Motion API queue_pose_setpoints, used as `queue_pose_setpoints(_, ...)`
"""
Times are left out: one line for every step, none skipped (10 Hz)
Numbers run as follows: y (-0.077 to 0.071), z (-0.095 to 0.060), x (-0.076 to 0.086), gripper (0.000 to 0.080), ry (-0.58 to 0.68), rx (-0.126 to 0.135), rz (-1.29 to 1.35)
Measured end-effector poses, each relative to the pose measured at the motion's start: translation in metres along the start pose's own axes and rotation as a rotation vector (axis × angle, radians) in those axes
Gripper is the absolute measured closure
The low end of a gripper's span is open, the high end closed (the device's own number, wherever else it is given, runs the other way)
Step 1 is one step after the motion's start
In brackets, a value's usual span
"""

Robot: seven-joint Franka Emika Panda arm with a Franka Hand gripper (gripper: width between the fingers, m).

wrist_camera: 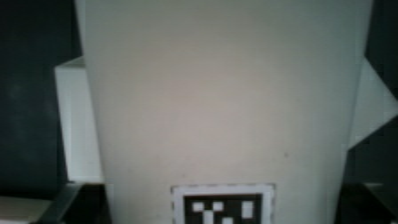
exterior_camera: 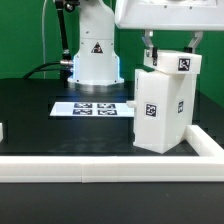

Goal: Assemble cabinet

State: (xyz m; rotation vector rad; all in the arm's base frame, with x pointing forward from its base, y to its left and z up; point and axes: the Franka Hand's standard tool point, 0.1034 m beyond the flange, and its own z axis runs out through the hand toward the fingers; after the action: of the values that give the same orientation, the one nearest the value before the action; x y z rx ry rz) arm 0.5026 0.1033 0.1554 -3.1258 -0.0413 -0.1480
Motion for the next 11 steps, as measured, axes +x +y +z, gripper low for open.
queue_pose_setpoints(-0.0001, 0.0001, 0.0007, 0.0245, 0.009, 0.004, 0.096)
queue_pose_setpoints(-0.0001, 0.0001, 0.0007, 0.0245, 0.009, 0.004, 0.167)
queue_pose_setpoints(0.0001, 0.0003, 0.0007, 0.0245, 0.009, 0.009, 0.242)
queue_pose_setpoints(0.0006, 0.0007, 0.0006, 0.0245, 0.009, 0.020, 0.346)
queue_pose_setpoints(0.0008, 0.0008, 0.0005, 0.0245, 0.008, 0.023, 0.399)
queue_pose_setpoints(0.0011, 0.0009, 0.0002, 0.0245, 0.005, 0.024, 0.494)
queue_pose_setpoints(0.0013, 0.0008, 0.0000, 0.0245, 0.002, 0.023, 0.546)
queue_pose_setpoints(0.0014, 0.0009, -0.0001, 0.0245, 0.001, 0.023, 0.585)
queue_pose_setpoints(0.0015, 0.0009, -0.0003, 0.0245, -0.001, 0.023, 0.668)
queue_pose_setpoints(0.0016, 0.0010, -0.0004, 0.0245, -0.002, 0.022, 0.722)
queue_pose_setpoints(0.0016, 0.0010, -0.0005, 0.0245, -0.003, 0.022, 0.765)
